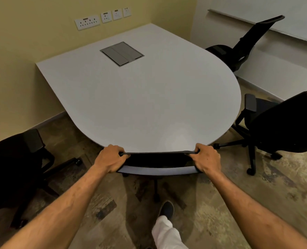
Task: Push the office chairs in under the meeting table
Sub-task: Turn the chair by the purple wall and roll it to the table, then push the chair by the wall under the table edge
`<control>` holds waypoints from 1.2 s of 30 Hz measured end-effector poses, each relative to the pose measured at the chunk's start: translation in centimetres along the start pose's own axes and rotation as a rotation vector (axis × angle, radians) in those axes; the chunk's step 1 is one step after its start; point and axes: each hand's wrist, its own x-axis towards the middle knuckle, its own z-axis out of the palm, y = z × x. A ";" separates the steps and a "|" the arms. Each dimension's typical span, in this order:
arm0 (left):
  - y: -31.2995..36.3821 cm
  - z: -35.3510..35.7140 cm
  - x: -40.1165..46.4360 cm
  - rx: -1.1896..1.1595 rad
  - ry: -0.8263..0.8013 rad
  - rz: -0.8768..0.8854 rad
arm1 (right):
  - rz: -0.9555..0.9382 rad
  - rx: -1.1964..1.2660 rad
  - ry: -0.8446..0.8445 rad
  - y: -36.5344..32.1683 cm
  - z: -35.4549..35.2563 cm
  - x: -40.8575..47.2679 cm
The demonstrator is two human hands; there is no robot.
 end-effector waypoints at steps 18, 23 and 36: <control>-6.9 -6.8 -2.8 0.042 0.103 -0.052 | -0.314 0.039 -0.525 -14.8 0.2 4.2; -16.5 -13.9 -5.9 0.051 0.303 -0.248 | -0.576 0.262 -0.635 -30.1 5.5 3.3; -56.7 -27.2 -24.0 0.167 0.514 -0.582 | -0.990 0.219 -0.792 -68.3 31.4 -11.2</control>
